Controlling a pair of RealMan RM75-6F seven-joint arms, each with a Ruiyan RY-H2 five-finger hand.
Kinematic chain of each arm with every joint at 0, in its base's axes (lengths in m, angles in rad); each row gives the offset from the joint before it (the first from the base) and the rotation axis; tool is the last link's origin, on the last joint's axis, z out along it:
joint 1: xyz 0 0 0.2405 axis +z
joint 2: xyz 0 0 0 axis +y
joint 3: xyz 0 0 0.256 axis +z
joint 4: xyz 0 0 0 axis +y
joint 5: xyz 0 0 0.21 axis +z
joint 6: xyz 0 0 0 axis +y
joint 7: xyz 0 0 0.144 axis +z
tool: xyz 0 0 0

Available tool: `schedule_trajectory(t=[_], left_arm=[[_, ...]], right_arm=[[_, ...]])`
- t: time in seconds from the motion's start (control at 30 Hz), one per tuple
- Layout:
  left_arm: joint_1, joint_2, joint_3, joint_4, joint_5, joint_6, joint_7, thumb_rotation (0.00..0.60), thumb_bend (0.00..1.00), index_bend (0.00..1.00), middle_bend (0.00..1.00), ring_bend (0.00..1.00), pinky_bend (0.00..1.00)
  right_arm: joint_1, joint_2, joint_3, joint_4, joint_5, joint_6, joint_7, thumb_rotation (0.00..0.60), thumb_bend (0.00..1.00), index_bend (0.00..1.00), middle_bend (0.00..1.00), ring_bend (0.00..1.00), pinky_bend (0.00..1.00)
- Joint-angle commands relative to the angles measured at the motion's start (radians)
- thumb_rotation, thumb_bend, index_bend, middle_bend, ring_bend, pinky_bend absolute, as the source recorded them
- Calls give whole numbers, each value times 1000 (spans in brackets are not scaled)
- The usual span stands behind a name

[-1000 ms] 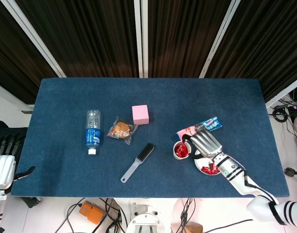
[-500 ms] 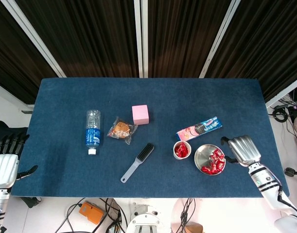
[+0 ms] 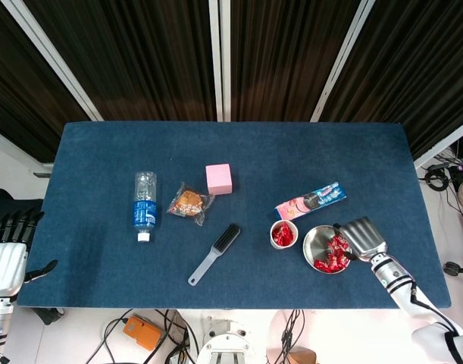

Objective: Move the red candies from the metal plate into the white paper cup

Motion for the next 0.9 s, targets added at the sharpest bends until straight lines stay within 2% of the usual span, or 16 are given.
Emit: schedule_trajectory(t=[0.03,0.43,0.57,0.77,0.9], left_arm=[[1,-1,0,2,-1,1,-2,600,0,100,57,0,0],[1,-3,-1,9,-4,-2,-5,600,0,100,57,0,0],[1,-7,0,14,-8,-6,-8,600,0,100,57,0,0],[2,-7,-1,18,-9,-5,-10,600,0,100,57,0,0],[2,-5,-1,17,-10,-5,-12,600,0,100,57,0,0]], right_arm=[[9,-23,2,18,-9,-8,-6,600,317,516,809,963,1000],[24,-60,0,54,-19,-38,5,600,324,520,809,963,1000],[28,-65,1,61,-14,-49,4,600,377,550,809,963,1000],[30,-74,4,68,-15,-50,16,600,527,642,809,963,1000],[29,-59,14,51,-20,-30,25,600,544,658,809,963,1000]])
